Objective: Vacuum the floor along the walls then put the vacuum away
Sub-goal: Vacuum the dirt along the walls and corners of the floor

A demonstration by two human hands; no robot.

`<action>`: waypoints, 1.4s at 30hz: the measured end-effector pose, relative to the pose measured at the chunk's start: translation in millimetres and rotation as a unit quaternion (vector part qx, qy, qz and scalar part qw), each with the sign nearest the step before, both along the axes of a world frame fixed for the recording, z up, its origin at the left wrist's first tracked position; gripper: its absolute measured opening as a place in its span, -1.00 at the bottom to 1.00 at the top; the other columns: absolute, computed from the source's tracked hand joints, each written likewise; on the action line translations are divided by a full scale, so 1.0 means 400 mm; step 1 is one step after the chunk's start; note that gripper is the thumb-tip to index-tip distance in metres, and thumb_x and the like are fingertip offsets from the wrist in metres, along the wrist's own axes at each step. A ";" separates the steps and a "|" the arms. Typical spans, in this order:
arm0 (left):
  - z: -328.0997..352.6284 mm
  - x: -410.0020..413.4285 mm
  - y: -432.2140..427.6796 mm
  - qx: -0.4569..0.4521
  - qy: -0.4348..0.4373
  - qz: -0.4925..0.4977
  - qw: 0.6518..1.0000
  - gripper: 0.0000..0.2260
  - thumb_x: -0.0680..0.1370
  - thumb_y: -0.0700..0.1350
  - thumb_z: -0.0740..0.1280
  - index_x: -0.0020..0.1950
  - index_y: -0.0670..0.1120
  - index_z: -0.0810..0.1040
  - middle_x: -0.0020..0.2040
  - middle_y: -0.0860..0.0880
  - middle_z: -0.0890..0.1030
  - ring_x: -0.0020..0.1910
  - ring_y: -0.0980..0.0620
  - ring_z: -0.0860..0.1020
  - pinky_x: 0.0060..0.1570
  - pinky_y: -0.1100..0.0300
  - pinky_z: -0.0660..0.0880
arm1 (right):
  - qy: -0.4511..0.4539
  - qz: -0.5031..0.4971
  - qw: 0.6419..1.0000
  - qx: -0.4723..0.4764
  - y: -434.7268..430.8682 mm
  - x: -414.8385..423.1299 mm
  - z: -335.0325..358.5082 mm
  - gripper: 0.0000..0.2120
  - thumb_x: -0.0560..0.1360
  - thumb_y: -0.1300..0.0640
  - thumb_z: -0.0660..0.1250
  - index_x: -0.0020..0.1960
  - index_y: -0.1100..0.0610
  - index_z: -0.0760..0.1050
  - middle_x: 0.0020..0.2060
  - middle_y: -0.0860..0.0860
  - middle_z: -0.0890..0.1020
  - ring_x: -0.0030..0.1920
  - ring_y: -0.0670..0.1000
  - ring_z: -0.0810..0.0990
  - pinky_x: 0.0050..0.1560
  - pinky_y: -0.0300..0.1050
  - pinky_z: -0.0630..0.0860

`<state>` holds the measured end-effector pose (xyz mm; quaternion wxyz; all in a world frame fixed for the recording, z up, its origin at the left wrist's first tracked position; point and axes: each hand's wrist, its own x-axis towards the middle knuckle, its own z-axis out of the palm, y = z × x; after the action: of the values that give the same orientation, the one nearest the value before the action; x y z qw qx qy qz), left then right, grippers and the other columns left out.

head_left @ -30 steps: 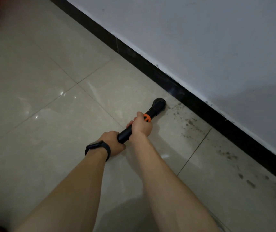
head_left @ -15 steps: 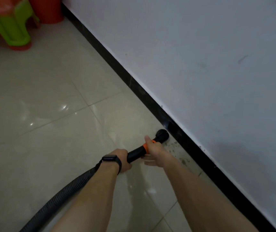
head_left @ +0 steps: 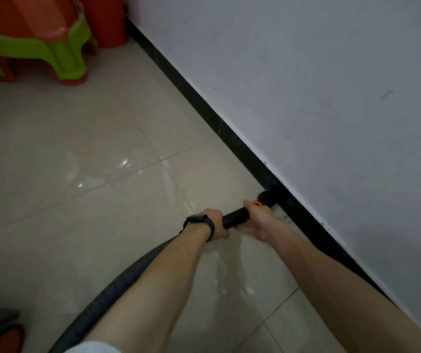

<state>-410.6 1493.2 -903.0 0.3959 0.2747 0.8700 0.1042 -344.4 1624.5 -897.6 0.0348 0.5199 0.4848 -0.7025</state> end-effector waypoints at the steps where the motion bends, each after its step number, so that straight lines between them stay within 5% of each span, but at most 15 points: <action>1: 0.003 -0.001 0.000 -0.003 0.003 -0.001 1.000 -0.62 0.46 0.06 0.43 0.19 -0.11 0.56 -0.13 -0.08 0.60 -0.19 -0.07 0.61 -0.23 0.14 0.53 | 0.005 -0.007 1.000 -0.003 -0.002 -0.001 0.002 -0.81 0.69 0.11 0.30 -0.01 0.16 0.34 -0.02 0.20 0.55 -0.08 0.24 0.65 -0.50 0.01 0.62; 7: 0.014 -0.011 -0.022 0.010 0.034 -0.023 0.999 -0.68 0.50 -0.03 0.40 0.21 -0.09 0.50 0.03 -0.12 0.59 -0.12 -0.10 0.57 -0.18 0.10 0.50 | 0.010 -0.008 1.000 -0.013 -0.012 -0.010 -0.003 -0.82 0.69 0.12 0.30 0.02 0.20 0.36 0.00 0.22 0.56 -0.04 0.23 0.65 -0.35 0.14 0.64; 14: 0.034 -0.032 -0.073 -0.044 0.071 -0.074 0.994 -0.70 0.54 -0.07 0.34 0.25 -0.11 0.45 0.07 -0.15 0.58 -0.12 -0.11 0.55 -0.11 0.07 0.53 | 0.006 -0.012 1.000 -0.023 -0.080 -0.010 0.000 -0.81 0.67 0.08 0.34 0.04 0.17 0.37 0.00 0.20 0.57 -0.11 0.17 0.67 -0.44 0.00 0.64; 21: 0.016 -0.053 -0.147 -0.165 0.010 -0.123 0.978 -0.65 0.51 -0.04 0.42 0.26 -0.10 0.51 0.03 -0.09 0.64 -0.13 -0.05 0.59 -0.08 0.10 0.56 | -0.025 -0.006 1.000 -0.007 -0.210 0.003 -0.008 -0.78 0.67 0.05 0.32 0.01 0.17 0.37 -0.05 0.18 0.59 -0.16 0.18 0.69 -0.41 0.03 0.65; 26: 0.018 -0.050 -0.183 -0.216 -0.038 -0.129 0.967 -0.66 0.51 0.05 0.44 0.19 -0.11 0.53 -0.10 -0.05 0.64 -0.25 0.00 0.59 -0.13 0.12 0.56 | -0.023 -0.023 0.999 0.002 -0.277 0.027 -0.024 -0.69 0.64 0.01 0.37 0.16 0.24 0.41 0.12 0.25 0.62 -0.01 0.26 0.71 -0.42 0.02 0.65; 36: 0.036 -0.020 -0.158 -0.198 -0.022 -0.122 0.972 -0.70 0.52 0.09 0.42 0.06 -0.12 0.56 -0.07 -0.06 0.67 -0.19 -0.04 0.62 0.00 0.09 0.59 | -0.011 -0.020 1.000 0.013 -0.250 0.044 -0.001 -0.71 0.67 0.03 0.34 0.17 0.25 0.40 0.17 0.27 0.60 0.11 0.29 0.67 -0.35 0.09 0.67; 39: 0.032 -0.005 -0.127 -0.176 -0.024 -0.116 0.977 -0.73 0.53 0.04 0.42 0.07 -0.10 0.48 -0.14 -0.04 0.62 -0.21 -0.02 0.60 -0.10 0.10 0.58 | -0.010 -0.003 0.999 0.036 -0.209 0.051 -0.005 -0.74 0.67 0.05 0.34 0.14 0.25 0.42 0.16 0.28 0.60 0.13 0.30 0.66 -0.14 0.20 0.70; 42: 0.021 0.005 -0.096 -0.156 -0.015 -0.114 0.981 -0.69 0.53 0.00 0.42 0.17 -0.11 0.46 -0.19 -0.04 0.58 -0.29 0.01 0.57 -0.26 0.14 0.52 | -0.014 -0.009 0.999 0.045 -0.173 0.059 -0.019 -0.75 0.67 0.04 0.33 0.13 0.24 0.43 0.16 0.27 0.61 0.11 0.30 0.67 -0.23 0.14 0.70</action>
<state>-408.5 1454.6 -894.8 0.4559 0.3051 0.8328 -0.0745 -321.0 1555.4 -905.2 0.0123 0.5350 0.5109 -0.6728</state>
